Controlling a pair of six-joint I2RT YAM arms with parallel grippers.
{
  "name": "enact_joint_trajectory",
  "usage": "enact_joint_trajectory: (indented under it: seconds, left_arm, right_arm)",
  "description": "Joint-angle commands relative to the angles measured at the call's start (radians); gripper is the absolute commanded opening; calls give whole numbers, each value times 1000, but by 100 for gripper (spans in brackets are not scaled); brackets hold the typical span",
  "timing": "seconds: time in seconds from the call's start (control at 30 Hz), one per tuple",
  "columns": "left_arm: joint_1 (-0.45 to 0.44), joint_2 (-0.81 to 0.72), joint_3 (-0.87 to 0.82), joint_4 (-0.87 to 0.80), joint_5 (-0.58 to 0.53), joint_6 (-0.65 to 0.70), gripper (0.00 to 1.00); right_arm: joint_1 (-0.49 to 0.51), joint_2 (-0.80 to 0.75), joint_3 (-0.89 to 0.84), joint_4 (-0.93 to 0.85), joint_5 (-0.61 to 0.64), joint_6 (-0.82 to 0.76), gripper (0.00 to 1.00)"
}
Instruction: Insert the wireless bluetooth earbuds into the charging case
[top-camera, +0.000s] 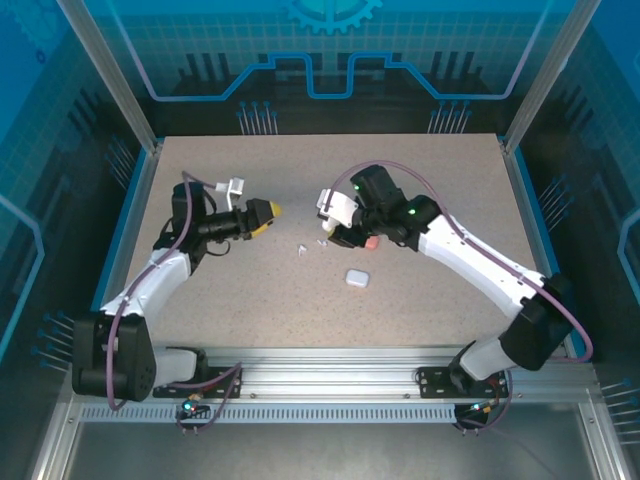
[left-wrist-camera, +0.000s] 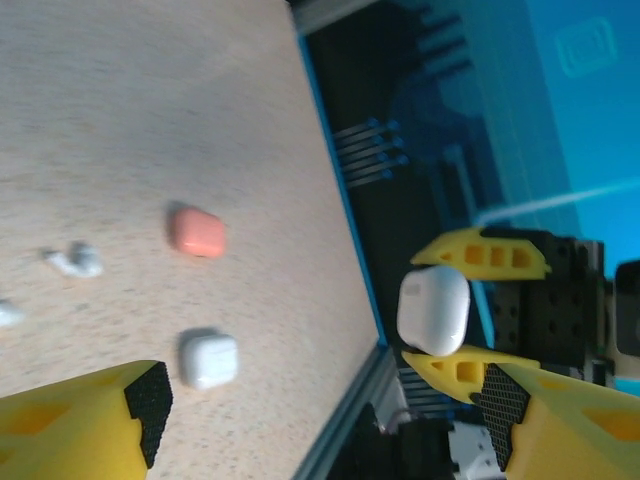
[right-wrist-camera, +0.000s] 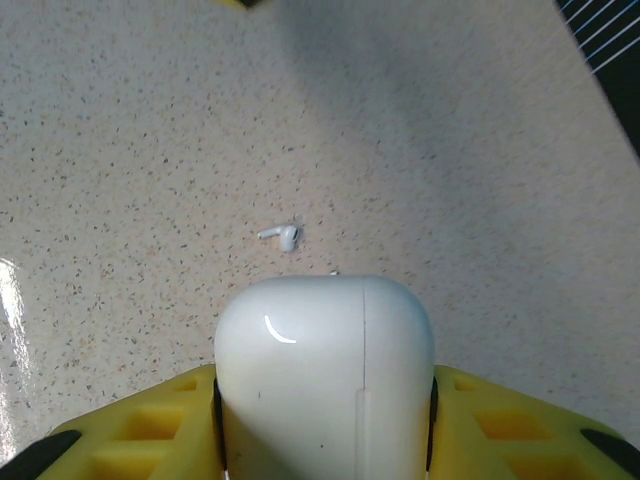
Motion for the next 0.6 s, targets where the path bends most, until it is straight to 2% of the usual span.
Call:
enact_joint_trajectory:
  seconds: [0.0,0.27,0.57]
  left_arm:
    - [-64,28,47,144,108,-41,84]
    - [-194,88,132,108,119,11,81]
    - [-282,165,231,-83,74,144,74]
  right_arm:
    - [-6,-38,-23,55,-16,-40,44]
    - [3,-49,0,33,-1,-60,43]
    - [15,-36,31,18,2,-60,43]
